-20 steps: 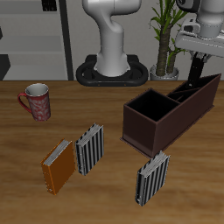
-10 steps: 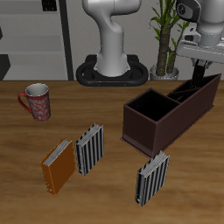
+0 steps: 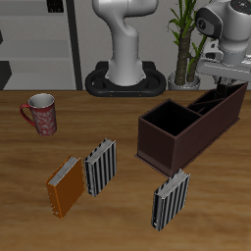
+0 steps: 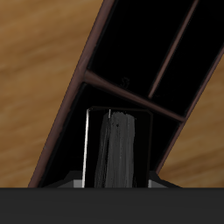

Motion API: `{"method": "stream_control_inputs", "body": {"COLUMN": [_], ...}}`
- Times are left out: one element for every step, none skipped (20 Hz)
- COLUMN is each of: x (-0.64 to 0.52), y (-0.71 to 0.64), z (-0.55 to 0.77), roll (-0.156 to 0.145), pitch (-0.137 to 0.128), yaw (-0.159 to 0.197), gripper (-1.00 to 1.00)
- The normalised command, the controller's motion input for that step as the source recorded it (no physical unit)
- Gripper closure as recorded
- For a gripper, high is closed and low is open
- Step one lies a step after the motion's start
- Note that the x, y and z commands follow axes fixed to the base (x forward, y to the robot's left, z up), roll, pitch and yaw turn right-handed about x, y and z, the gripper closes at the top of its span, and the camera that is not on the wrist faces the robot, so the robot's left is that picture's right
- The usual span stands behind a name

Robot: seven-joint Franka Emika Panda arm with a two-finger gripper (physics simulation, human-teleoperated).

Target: Place the black book into the left desk caddy's left compartment

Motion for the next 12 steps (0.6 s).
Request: {"method": "stream_control_inputs", "body": {"x": [0.11,0.09,0.11,0.08,0.07,0.08,-0.03,0.09,-0.05,-0.04,-0.18,-0.08], "y": [0.05,0.11,-0.02,0.01,0.00,0.11,0.03,0.03,0.08,0.28,0.26,0.03], "z": [-0.35,-0.38,-0.40,-0.32,-0.39,-0.52,0.00,-0.40,-0.21,-0.38,-0.23,-0.07], "roll": [0.018,0.047,-0.033,0.003,-0.008,0.029,0.000,0.009,0.056,0.131,0.451,0.041], "pitch": [0.055,0.080,0.076,0.068,0.061,0.147,0.000,0.145,0.070,0.196,0.086,-0.004], "yaw": [0.027,0.043,0.033,0.009,0.050,0.029,0.000,-0.001,0.028,0.036,0.012,0.050], "gripper": [1.00,1.00,1.00,1.00,1.00,1.00,1.00,1.00,1.00,-1.00,-1.00,-1.00]}}
